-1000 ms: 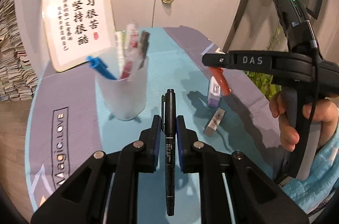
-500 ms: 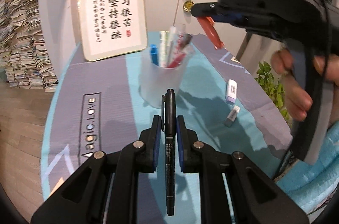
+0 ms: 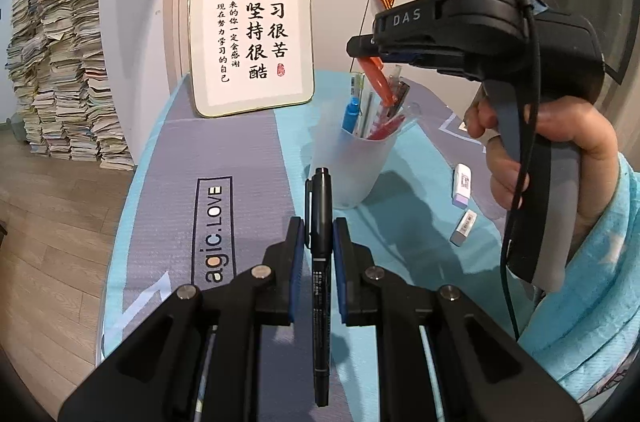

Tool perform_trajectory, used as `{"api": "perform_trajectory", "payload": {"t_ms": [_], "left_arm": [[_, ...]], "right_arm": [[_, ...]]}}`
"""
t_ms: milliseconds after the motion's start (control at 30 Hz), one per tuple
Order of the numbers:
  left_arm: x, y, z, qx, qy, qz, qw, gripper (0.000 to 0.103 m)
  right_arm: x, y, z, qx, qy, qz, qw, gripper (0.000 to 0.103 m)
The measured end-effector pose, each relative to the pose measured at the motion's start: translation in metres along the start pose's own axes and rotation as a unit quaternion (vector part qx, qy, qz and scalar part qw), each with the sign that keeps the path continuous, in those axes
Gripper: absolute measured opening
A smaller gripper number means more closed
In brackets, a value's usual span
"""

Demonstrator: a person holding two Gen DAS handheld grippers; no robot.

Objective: Organize stationery
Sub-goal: 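Lower the orange highlighter into the frosted cup and open the right gripper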

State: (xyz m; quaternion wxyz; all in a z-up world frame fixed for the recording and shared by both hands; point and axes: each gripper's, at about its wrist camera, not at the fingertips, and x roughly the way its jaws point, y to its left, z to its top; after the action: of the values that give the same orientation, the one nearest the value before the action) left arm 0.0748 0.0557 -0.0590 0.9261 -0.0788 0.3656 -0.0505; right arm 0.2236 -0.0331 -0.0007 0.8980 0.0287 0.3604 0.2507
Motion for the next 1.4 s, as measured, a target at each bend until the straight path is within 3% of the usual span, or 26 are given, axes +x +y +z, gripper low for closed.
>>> {"api": "perform_trajectory", "payload": {"t_ms": [1400], "left_arm": [[0.006, 0.005, 0.001, -0.003, 0.006, -0.007, 1.0000, 0.012]], "right_arm": [[-0.005, -0.010, -0.010, 0.004, -0.022, 0.014, 1.000, 0.015]]}}
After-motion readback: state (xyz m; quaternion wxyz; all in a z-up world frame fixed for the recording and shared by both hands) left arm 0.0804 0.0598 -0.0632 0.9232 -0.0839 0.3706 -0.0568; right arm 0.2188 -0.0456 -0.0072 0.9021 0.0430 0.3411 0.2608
